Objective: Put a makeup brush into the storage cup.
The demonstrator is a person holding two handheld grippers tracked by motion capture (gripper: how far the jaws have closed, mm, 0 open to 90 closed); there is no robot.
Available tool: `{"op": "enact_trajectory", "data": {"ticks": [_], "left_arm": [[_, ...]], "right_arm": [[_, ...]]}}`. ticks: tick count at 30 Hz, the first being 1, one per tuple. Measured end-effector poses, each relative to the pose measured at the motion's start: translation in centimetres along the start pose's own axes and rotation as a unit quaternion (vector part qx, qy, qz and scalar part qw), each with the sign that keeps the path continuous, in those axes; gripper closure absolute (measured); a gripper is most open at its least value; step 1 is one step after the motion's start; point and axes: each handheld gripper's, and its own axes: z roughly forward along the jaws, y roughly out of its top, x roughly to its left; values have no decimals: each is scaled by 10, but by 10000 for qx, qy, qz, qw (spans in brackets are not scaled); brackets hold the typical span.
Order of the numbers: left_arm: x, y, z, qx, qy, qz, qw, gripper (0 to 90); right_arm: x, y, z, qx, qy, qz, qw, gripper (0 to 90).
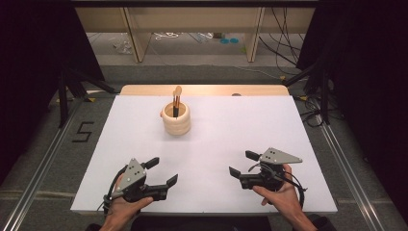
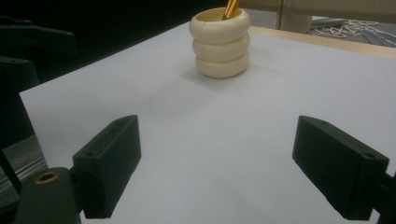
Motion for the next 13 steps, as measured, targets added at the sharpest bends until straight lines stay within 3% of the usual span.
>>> {"op": "enact_trajectory", "data": {"ticks": [3, 13], "left_arm": [[-3, 0, -1, 36, -18, 161, 9999, 158], [-1, 0, 0, 28, -4, 41, 10000, 158]], "right_arm": [[2, -3, -3, 28, -33, -7, 10000, 162], [2, -7, -4, 16, -42, -42, 10000, 162]]}}
